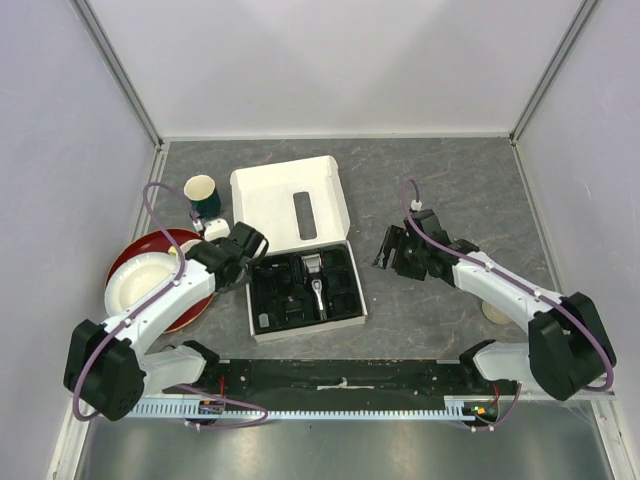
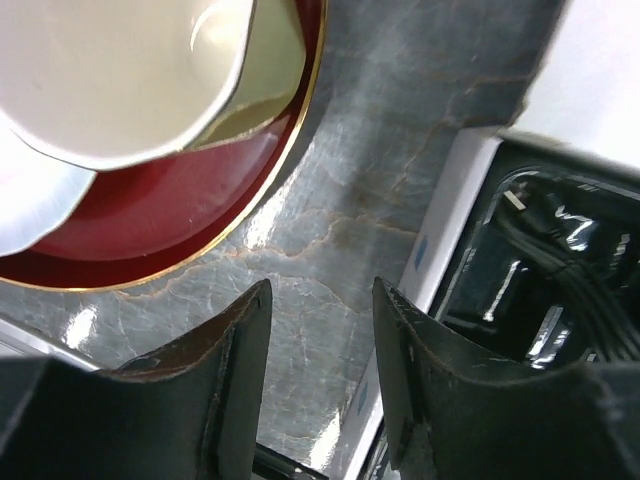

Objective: Sort the hair-cutting tools

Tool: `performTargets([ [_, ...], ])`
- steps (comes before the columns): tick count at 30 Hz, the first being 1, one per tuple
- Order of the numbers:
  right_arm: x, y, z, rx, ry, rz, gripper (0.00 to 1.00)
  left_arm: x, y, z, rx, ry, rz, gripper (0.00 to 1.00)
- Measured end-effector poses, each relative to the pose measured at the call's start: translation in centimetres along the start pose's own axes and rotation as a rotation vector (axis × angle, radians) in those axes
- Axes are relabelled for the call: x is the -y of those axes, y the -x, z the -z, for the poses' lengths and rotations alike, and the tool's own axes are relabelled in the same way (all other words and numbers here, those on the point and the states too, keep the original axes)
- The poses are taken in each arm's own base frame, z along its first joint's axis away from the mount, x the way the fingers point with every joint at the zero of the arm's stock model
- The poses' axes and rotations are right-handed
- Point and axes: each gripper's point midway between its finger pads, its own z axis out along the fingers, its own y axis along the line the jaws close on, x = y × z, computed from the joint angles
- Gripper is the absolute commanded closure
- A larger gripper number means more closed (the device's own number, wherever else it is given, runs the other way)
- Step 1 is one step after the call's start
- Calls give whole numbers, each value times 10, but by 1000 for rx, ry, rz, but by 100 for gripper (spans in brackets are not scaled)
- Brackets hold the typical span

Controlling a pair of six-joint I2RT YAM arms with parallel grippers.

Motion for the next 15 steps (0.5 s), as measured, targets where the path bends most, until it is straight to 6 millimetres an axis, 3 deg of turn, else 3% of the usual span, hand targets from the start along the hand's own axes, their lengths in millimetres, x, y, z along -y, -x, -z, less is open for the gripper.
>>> performTargets([
  [5, -3, -2, -12, -19, -10, 4, 23, -3, -30, -18, -82, 19, -20, 48],
  [15, -19, -10, -26, 7, 23, 4, 27, 28, -59, -33, -228, -103, -59, 50],
])
